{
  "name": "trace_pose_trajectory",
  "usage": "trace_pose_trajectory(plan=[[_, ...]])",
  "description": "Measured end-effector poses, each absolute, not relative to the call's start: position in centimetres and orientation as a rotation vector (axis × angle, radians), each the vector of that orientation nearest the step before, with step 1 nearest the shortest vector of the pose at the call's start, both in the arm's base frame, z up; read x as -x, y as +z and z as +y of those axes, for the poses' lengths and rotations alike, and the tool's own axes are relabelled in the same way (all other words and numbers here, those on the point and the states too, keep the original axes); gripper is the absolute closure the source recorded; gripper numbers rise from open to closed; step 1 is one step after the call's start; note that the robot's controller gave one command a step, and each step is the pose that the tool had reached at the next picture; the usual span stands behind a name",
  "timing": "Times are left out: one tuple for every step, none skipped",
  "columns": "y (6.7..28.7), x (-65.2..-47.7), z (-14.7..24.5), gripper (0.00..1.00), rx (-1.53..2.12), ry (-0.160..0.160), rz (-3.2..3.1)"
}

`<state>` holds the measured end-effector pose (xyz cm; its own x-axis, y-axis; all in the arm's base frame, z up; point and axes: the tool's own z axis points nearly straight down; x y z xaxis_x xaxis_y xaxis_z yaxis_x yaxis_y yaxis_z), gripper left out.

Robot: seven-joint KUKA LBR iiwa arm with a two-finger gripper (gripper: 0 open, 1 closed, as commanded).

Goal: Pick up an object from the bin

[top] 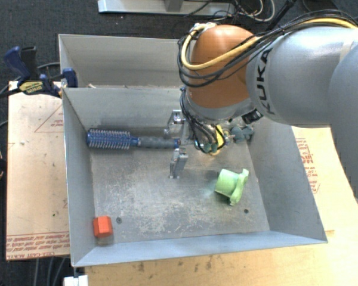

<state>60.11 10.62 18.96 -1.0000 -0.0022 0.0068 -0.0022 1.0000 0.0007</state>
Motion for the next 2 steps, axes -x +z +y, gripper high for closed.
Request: trace_pose_trajectory(plan=[[10.8, -63.9, 14.5, 0.0, 0.116, -0.004, -3.141], [9.3, -60.9, 14.2, 0.0, 0.366, -0.002, -3.119]])
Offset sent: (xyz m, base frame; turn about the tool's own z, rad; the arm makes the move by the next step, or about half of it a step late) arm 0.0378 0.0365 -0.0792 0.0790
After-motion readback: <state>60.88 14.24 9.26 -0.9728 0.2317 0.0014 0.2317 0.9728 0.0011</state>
